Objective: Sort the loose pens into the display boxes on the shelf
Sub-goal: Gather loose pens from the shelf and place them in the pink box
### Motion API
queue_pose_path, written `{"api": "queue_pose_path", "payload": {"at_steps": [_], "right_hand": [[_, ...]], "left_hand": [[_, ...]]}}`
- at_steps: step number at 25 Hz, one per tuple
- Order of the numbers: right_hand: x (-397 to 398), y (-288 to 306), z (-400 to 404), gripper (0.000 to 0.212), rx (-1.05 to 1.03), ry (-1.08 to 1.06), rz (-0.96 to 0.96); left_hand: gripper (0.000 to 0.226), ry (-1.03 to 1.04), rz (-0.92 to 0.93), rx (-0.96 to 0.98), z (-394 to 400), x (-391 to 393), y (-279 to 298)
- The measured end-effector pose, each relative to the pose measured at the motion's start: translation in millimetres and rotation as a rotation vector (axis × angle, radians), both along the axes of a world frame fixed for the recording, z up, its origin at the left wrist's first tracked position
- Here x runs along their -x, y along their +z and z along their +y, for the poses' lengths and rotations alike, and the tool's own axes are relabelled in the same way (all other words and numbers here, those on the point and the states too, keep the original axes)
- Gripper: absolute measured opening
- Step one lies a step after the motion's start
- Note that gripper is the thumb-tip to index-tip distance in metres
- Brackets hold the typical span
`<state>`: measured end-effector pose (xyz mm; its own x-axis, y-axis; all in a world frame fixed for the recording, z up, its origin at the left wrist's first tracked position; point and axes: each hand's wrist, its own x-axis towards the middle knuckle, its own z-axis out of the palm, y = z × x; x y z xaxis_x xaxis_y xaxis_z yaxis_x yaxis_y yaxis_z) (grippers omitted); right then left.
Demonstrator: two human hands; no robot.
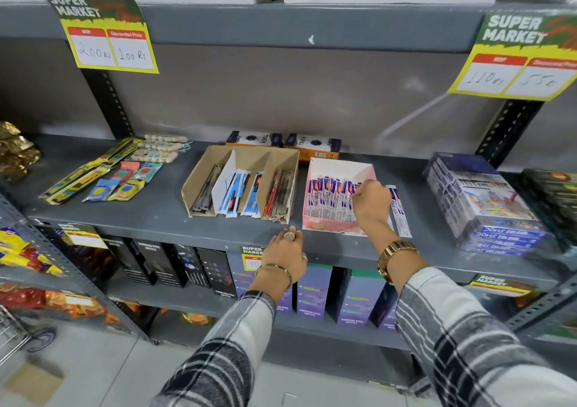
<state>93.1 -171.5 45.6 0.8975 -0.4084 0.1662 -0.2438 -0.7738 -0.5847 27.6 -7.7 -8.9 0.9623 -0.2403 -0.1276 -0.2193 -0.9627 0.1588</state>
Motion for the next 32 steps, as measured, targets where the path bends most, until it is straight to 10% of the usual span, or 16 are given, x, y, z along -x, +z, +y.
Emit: {"api": "queue_pose_path", "payload": {"at_steps": [32], "right_hand": [[13, -29, -80, 0.033, -0.102, -0.254, 0.228]], "left_hand": [[0.069, 0.012, 0.085, -0.125, -12, -2, 0]]}}
